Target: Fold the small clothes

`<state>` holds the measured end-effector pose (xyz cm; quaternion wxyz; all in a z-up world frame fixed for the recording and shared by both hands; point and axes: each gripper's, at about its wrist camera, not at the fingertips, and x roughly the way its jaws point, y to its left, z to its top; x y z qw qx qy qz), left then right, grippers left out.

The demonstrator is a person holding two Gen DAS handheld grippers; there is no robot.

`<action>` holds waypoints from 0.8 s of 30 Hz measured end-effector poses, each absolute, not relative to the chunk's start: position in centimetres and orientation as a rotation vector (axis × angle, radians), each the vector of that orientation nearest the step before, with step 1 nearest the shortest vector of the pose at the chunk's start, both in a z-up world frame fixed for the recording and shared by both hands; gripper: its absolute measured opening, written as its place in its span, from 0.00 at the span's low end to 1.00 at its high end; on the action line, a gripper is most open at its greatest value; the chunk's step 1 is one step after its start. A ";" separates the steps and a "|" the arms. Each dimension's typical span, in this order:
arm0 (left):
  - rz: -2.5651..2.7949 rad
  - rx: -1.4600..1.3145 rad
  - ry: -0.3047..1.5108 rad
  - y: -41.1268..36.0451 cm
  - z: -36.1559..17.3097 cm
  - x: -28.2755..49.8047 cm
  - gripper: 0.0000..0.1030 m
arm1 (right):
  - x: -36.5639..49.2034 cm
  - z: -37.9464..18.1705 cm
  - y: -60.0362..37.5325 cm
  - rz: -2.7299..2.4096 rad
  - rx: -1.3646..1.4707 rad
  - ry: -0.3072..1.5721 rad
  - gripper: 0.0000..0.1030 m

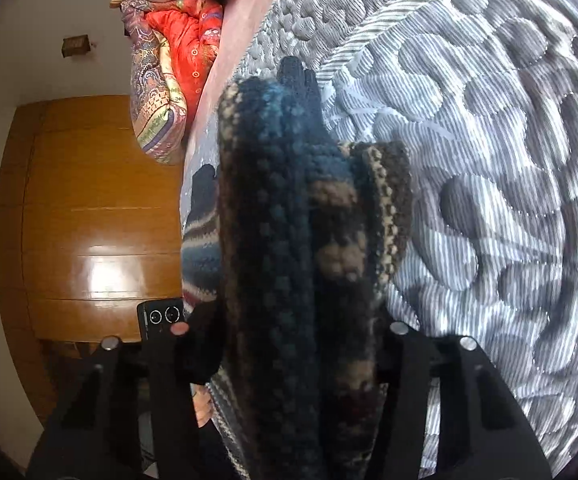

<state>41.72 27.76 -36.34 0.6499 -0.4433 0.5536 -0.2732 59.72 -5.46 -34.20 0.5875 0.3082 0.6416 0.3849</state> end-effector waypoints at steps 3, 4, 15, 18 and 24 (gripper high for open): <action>-0.614 -1.009 1.258 27.5 -36.0 41.9 0.65 | 59.5 -34.0 -5.4 0.895 0.720 1.477 0.45; -0.614 -1.008 1.257 28.0 -35.9 42.3 0.63 | 59.4 -33.9 -5.4 0.894 0.720 1.471 0.44; -0.625 -0.983 1.229 28.3 -33.5 42.1 0.56 | 58.4 -31.2 -5.1 0.887 0.717 1.404 0.41; -0.627 -0.967 1.222 28.6 -32.3 41.7 0.56 | 57.9 -29.8 -4.3 0.895 0.710 1.391 0.40; -0.626 -0.941 1.199 30.4 -30.3 39.4 0.56 | 55.9 -27.3 -2.5 0.927 0.699 1.364 0.40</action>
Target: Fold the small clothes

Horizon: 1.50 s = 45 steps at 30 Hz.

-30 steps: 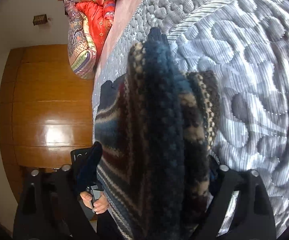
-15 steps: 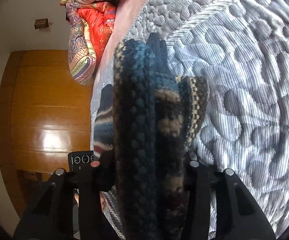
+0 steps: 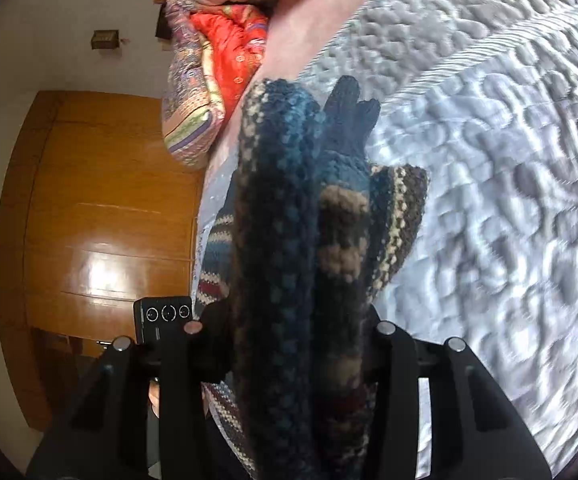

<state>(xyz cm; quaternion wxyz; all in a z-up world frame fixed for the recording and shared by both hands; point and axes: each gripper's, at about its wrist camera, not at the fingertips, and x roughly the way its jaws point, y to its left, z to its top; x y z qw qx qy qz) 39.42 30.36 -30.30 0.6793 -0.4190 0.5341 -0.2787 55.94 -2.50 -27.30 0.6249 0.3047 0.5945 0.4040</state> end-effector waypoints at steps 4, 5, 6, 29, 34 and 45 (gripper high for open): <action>-0.613 -0.930 1.185 32.1 -28.8 37.4 0.56 | 54.1 -26.0 -0.6 0.957 0.700 1.357 0.40; -0.609 -0.931 1.183 32.5 -28.6 36.9 0.56 | 53.6 -25.7 -0.1 0.964 0.699 1.359 0.40; -0.603 -0.934 1.179 33.1 -28.3 36.1 0.56 | 53.0 -25.4 0.7 0.975 0.699 1.361 0.40; -0.448 -1.127 1.219 42.7 -36.6 21.7 0.72 | 40.3 -33.8 12.7 0.964 0.647 1.584 0.74; -0.267 -0.975 1.147 44.6 -31.7 19.9 0.76 | 39.7 -28.7 10.5 0.882 0.475 1.433 0.86; -0.564 -1.085 1.025 41.3 -30.2 16.9 0.74 | 38.1 -26.3 11.6 0.849 0.374 1.303 0.10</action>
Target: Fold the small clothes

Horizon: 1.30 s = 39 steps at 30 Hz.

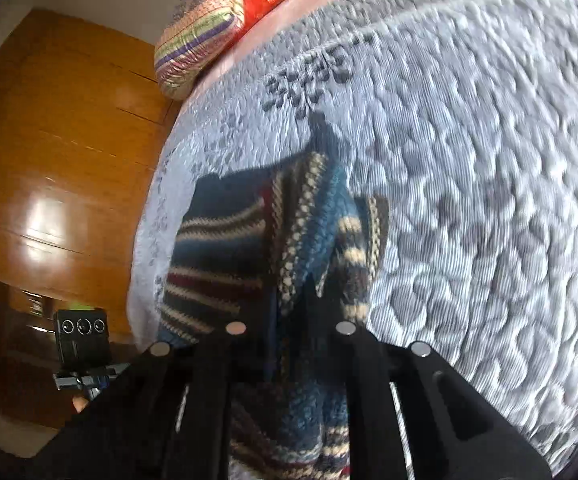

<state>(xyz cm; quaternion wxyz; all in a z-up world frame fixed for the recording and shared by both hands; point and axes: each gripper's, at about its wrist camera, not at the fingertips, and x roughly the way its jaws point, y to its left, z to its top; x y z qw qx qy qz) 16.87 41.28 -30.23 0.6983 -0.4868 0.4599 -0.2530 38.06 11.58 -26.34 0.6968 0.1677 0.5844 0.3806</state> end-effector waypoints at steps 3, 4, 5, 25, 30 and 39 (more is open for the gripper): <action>-0.514 -1.138 1.107 41.8 -33.8 16.0 0.65 | 39.0 -27.3 10.7 0.796 0.419 1.279 0.10; -0.505 -1.163 1.122 41.9 -34.7 15.9 0.59 | 39.4 -28.7 10.7 0.765 0.406 1.323 0.10; -0.499 -1.202 1.134 42.6 -35.4 15.7 0.57 | 39.4 -29.8 10.9 0.760 0.391 1.359 0.12; -0.450 -1.015 1.121 44.3 -30.1 23.6 0.52 | 36.6 -26.7 9.5 0.841 0.278 1.313 0.09; -0.543 -0.891 1.154 41.5 -28.1 21.2 0.52 | 31.7 -25.7 7.9 0.923 0.199 1.340 0.08; -0.480 -0.853 1.181 40.8 -27.5 19.4 0.38 | 28.8 -25.0 5.5 0.921 0.192 1.339 0.09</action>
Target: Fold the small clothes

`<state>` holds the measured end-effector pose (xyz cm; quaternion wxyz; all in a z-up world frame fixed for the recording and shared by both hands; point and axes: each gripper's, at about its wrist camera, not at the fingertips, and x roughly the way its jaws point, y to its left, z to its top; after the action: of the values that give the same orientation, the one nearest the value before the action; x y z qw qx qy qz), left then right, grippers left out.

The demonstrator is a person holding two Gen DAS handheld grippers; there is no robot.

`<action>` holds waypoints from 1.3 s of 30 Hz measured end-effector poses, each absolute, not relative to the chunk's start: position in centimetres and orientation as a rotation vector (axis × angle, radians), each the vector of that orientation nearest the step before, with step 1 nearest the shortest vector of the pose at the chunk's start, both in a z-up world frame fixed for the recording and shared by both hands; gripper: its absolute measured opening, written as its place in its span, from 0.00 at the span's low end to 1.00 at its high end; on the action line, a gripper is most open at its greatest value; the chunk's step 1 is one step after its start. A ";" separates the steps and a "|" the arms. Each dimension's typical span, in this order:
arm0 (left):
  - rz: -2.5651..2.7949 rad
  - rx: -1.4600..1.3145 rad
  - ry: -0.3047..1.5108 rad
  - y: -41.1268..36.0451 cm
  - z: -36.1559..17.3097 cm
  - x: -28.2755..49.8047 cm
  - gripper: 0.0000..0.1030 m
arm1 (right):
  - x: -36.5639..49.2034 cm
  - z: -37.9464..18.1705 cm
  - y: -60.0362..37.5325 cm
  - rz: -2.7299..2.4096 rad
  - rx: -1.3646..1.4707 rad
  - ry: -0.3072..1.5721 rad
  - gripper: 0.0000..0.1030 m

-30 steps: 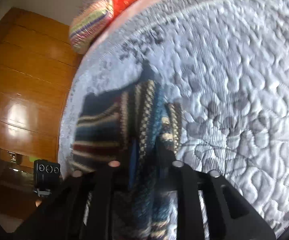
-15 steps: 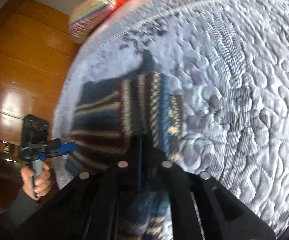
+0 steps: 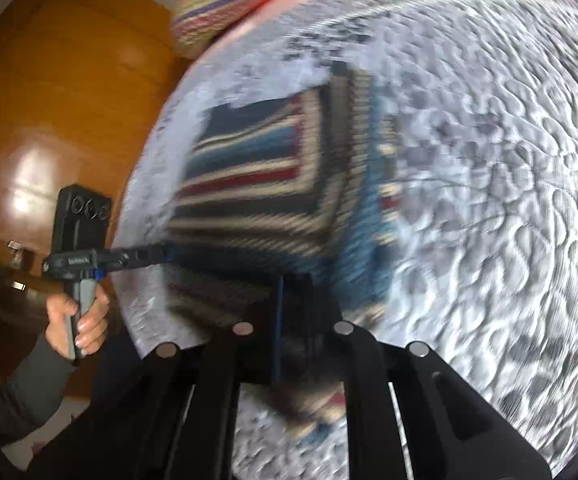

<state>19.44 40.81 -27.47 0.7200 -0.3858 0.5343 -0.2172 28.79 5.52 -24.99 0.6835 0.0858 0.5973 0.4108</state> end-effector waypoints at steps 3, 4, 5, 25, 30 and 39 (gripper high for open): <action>-0.461 -0.767 1.204 39.1 -26.9 18.4 0.40 | 26.7 -25.6 5.6 0.918 0.133 1.361 0.08; -0.424 -0.743 1.223 38.7 -27.6 18.5 0.35 | 26.6 -26.3 5.5 0.896 0.112 1.375 0.03; -0.398 -0.722 1.244 38.4 -28.6 18.5 0.30 | 26.4 -27.2 5.5 0.880 0.083 1.381 0.00; -0.100 -0.397 1.117 36.1 -21.3 8.3 0.79 | 17.6 -20.0 0.6 0.713 0.035 1.279 0.41; 0.096 -0.211 0.980 34.1 -14.8 1.1 0.85 | 11.1 -15.8 1.6 0.588 -0.060 1.198 0.87; 0.238 -0.114 0.819 30.6 -4.6 -6.2 0.89 | 2.4 -4.8 1.6 0.384 -0.117 0.920 0.97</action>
<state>-6.19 30.59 -4.59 0.9089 -0.0551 0.3969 0.1152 2.38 1.63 -4.79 0.8766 -0.0560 0.4411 0.1839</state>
